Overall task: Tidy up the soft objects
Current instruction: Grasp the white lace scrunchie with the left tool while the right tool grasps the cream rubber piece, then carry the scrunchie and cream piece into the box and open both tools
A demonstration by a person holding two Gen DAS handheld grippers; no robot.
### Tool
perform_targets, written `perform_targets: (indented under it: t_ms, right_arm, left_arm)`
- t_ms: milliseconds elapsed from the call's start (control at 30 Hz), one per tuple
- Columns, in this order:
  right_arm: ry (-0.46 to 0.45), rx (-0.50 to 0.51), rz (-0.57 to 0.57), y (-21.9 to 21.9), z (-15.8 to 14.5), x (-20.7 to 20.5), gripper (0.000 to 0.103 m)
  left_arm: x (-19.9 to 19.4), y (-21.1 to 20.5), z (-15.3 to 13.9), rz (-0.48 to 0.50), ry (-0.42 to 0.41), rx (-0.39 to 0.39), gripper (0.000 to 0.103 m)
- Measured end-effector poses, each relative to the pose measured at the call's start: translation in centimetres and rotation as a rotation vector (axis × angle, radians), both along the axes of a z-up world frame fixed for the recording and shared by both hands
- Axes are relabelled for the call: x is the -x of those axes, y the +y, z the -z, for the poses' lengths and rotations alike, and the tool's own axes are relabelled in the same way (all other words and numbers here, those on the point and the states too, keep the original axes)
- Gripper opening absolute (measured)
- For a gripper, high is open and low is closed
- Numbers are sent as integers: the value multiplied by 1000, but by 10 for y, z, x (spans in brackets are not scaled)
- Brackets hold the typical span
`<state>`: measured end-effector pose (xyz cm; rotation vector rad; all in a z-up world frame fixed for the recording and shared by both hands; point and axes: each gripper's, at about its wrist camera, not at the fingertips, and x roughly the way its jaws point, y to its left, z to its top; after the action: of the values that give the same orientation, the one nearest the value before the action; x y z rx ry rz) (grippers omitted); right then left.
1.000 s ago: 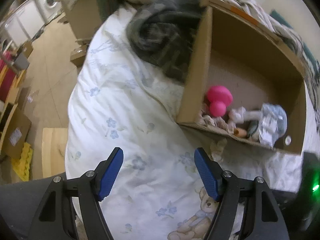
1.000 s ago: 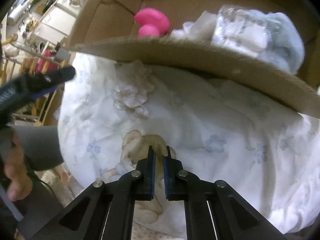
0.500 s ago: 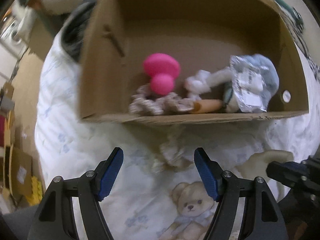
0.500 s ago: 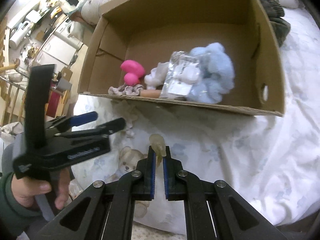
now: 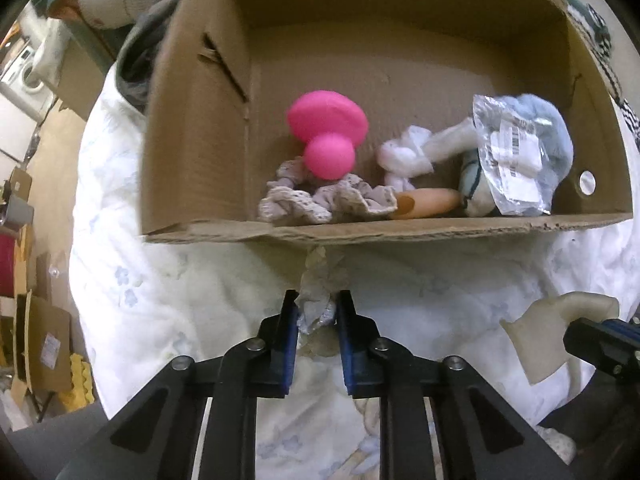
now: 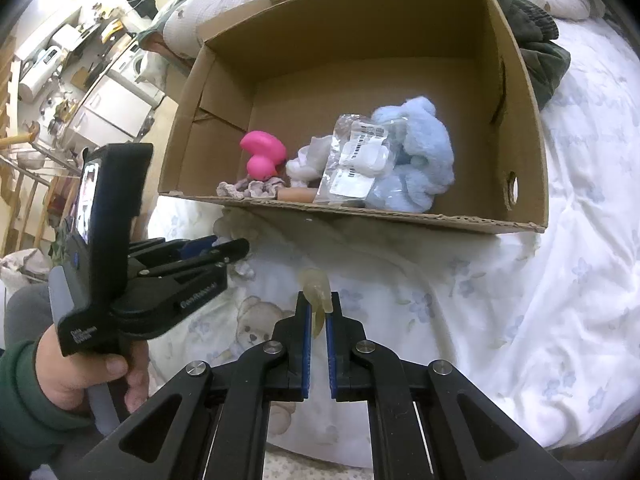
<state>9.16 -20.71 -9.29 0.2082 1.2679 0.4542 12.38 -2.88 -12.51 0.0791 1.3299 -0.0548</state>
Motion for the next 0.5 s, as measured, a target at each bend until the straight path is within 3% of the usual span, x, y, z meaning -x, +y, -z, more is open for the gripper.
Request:
perform_targets:
  t_ms: [233,500]
  right_arm:
    - [-19,-15,-8,3,-6,2,8]
    - [-68,-81,-15,6,-30,5,8]
  left_arm:
    - [18,15,-23,-26,-52,1,12]
    - [50,31,-80,-54,-186,44,12]
